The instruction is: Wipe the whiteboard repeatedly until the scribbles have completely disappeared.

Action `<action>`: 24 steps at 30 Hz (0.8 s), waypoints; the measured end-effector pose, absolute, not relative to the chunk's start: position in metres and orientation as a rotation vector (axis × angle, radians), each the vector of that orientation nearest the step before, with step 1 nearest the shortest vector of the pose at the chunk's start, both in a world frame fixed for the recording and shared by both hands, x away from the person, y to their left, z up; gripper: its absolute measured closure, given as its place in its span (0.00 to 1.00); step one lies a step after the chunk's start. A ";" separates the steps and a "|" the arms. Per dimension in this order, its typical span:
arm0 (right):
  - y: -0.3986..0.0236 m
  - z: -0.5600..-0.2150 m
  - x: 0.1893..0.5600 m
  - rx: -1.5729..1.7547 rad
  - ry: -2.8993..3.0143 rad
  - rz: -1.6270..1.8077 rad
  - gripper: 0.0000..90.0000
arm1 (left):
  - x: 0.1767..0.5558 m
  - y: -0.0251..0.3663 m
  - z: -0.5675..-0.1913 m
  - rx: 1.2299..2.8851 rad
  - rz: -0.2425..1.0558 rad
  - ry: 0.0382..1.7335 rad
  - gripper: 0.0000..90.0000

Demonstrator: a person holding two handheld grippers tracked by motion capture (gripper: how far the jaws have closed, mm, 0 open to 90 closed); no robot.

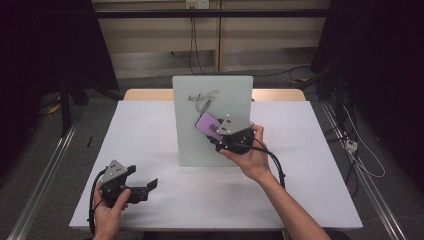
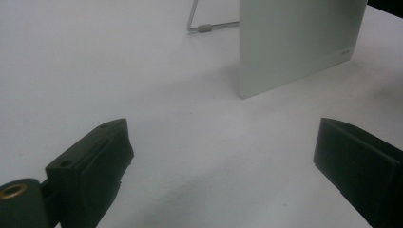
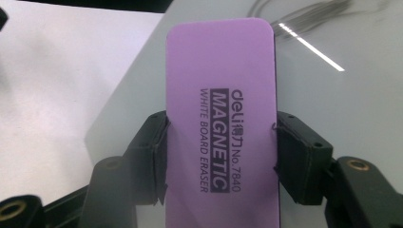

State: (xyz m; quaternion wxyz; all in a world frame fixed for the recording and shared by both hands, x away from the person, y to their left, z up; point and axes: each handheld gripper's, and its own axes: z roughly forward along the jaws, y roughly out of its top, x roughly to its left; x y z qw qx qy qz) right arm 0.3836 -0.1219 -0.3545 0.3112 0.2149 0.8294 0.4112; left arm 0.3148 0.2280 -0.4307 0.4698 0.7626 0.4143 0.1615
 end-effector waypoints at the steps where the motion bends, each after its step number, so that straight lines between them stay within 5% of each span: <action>1: -0.120 -0.357 0.383 0.565 2.198 1.087 0.46 | 0.315 0.228 -0.431 1.869 0.394 1.016 0.06; 11: -0.113 -0.365 0.383 0.561 2.249 1.091 0.46 | 0.315 0.228 -0.431 1.868 0.394 1.013 0.06; 24: -0.129 -0.330 0.392 0.603 2.135 1.105 0.46 | 0.315 0.228 -0.431 1.867 0.392 1.015 0.06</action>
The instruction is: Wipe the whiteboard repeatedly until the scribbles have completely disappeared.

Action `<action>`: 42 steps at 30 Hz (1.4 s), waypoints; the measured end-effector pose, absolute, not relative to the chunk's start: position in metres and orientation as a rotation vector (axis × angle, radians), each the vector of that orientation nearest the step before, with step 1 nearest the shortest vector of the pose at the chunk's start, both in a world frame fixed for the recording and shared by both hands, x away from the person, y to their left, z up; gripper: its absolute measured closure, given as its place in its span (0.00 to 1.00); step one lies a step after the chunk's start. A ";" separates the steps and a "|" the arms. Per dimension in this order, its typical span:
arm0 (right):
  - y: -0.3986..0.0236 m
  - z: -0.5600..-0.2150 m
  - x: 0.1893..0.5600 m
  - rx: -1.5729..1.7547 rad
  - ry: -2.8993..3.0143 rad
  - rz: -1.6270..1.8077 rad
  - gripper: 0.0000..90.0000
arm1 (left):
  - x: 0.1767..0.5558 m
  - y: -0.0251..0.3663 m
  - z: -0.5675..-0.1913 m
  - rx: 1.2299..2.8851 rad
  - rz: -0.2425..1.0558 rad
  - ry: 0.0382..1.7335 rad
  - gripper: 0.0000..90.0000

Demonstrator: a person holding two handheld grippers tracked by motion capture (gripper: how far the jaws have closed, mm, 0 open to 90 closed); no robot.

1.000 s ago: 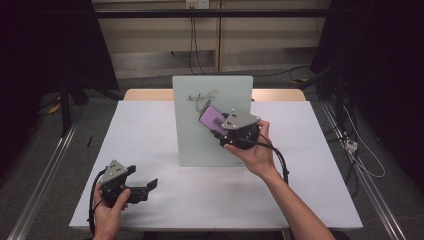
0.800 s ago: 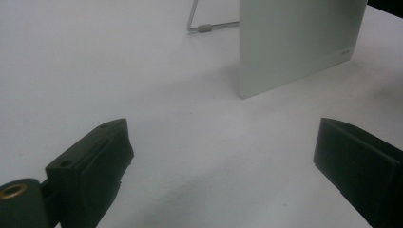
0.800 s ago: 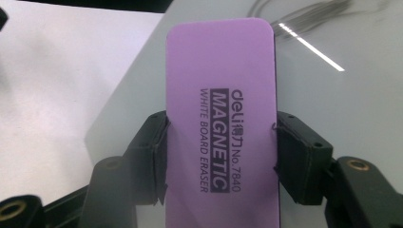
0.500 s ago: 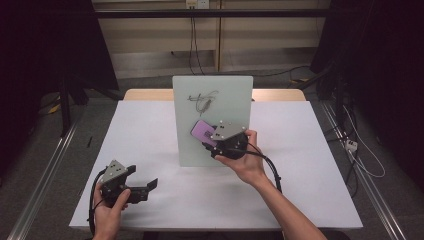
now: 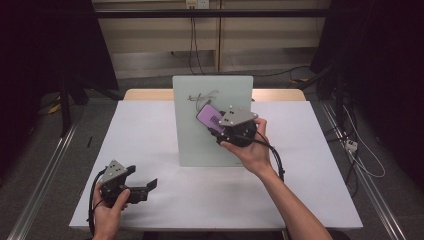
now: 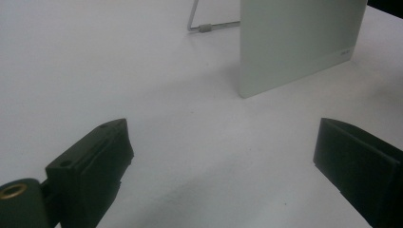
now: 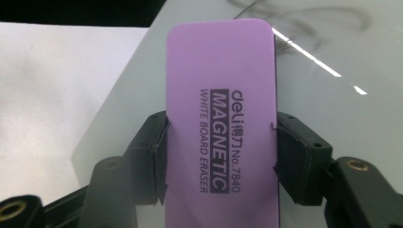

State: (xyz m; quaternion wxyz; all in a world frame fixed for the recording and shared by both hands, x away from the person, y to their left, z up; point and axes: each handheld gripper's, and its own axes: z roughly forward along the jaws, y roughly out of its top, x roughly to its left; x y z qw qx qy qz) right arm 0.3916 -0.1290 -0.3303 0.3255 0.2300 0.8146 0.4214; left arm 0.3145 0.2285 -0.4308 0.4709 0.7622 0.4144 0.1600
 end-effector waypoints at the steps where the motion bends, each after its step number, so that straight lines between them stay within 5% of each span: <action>1: -0.130 -0.328 0.392 0.602 2.129 1.101 0.46 | 0.314 0.228 -0.431 1.868 0.392 1.014 0.06; 22: -0.142 -0.288 0.405 0.641 2.006 1.098 0.46 | 0.315 0.228 -0.431 1.875 0.396 1.013 0.06; 42: -0.093 -0.336 0.395 0.551 2.149 1.077 0.46 | 0.315 0.228 -0.431 1.864 0.401 1.025 0.06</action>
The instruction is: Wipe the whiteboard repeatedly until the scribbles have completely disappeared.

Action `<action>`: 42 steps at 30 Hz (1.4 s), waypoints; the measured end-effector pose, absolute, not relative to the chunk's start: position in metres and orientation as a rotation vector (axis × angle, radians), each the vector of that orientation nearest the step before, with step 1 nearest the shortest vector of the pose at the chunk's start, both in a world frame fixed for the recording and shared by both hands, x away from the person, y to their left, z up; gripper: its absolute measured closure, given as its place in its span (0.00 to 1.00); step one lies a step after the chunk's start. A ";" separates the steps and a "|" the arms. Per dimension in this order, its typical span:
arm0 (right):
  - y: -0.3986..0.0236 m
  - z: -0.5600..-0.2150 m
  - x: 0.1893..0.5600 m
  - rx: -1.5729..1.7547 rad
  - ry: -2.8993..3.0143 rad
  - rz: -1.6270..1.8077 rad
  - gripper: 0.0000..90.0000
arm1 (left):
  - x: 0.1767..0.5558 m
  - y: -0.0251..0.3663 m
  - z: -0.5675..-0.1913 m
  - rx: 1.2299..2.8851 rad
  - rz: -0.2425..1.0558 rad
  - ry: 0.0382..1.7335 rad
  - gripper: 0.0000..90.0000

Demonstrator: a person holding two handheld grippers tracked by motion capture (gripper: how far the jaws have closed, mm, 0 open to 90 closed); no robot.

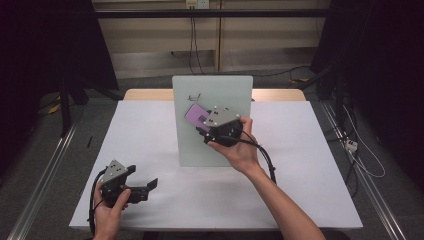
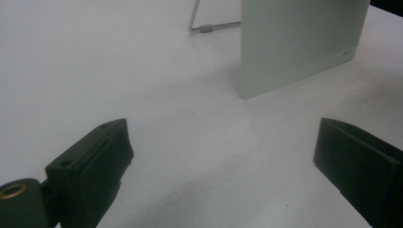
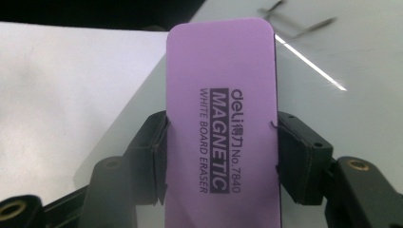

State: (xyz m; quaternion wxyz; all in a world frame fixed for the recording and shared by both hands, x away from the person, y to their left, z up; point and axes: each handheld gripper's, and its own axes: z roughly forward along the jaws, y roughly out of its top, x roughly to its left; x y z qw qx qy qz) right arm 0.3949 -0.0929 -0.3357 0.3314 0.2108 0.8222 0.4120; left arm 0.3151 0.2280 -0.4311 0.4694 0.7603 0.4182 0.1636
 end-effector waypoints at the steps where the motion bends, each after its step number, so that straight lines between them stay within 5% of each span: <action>1: -0.091 -0.338 0.394 0.547 2.158 1.076 0.46 | 0.315 0.228 -0.431 1.862 0.399 1.030 0.06; 16: -0.077 -0.349 0.396 0.498 2.247 1.084 0.46 | 0.315 0.229 -0.432 1.862 0.403 1.037 0.05; 42: -0.103 -0.275 0.418 0.577 2.048 1.087 0.46 | 0.316 0.228 -0.432 1.873 0.397 1.031 0.06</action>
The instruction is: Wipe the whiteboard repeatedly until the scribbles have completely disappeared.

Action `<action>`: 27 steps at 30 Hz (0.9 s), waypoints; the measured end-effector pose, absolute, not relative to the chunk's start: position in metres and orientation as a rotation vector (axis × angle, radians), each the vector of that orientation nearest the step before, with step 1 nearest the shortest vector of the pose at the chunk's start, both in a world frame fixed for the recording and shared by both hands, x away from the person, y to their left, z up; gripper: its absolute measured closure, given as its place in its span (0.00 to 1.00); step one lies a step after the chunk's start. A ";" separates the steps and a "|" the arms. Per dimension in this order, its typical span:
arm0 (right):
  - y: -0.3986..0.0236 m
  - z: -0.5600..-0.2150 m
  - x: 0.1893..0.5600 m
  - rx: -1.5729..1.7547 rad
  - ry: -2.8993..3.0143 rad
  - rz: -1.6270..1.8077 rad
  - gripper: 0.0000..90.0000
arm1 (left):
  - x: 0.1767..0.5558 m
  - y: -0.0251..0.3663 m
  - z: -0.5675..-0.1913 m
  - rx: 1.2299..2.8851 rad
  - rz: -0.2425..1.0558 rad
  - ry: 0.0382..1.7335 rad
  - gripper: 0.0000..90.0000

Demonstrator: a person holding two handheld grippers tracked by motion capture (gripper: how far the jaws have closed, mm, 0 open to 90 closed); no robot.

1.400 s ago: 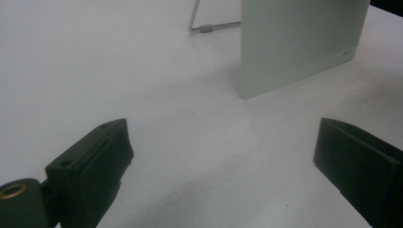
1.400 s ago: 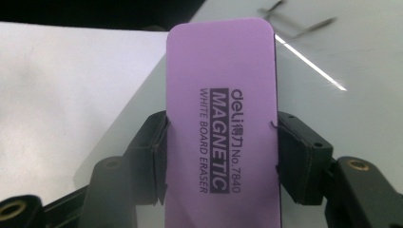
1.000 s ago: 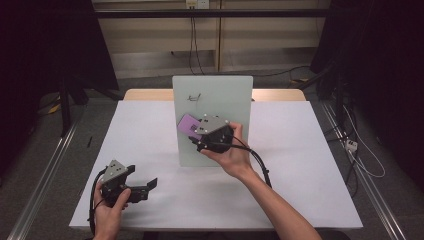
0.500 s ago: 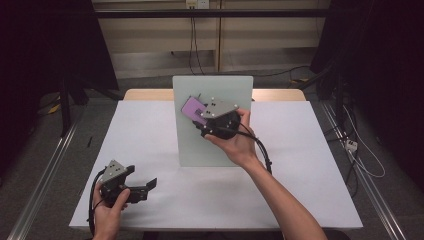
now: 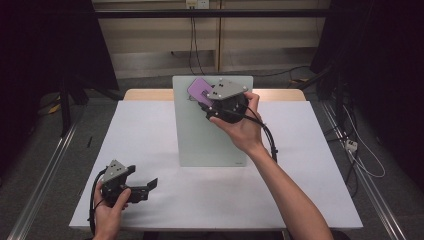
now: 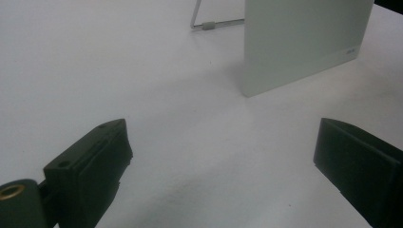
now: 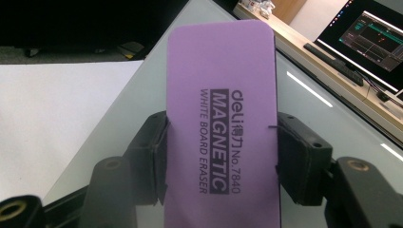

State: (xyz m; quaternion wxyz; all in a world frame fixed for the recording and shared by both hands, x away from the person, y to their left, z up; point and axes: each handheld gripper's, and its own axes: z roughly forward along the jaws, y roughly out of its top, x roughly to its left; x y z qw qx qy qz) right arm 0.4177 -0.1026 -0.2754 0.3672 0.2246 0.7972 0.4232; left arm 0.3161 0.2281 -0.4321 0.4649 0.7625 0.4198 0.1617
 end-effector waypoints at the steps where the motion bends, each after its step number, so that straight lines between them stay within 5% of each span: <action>1: -0.101 -0.276 0.418 0.579 2.047 1.087 0.46 | 0.316 0.228 -0.432 1.870 0.399 1.032 0.06; 27: -0.045 -0.339 0.402 0.469 2.232 1.049 0.46 | 0.315 0.230 -0.432 1.871 0.399 1.026 0.06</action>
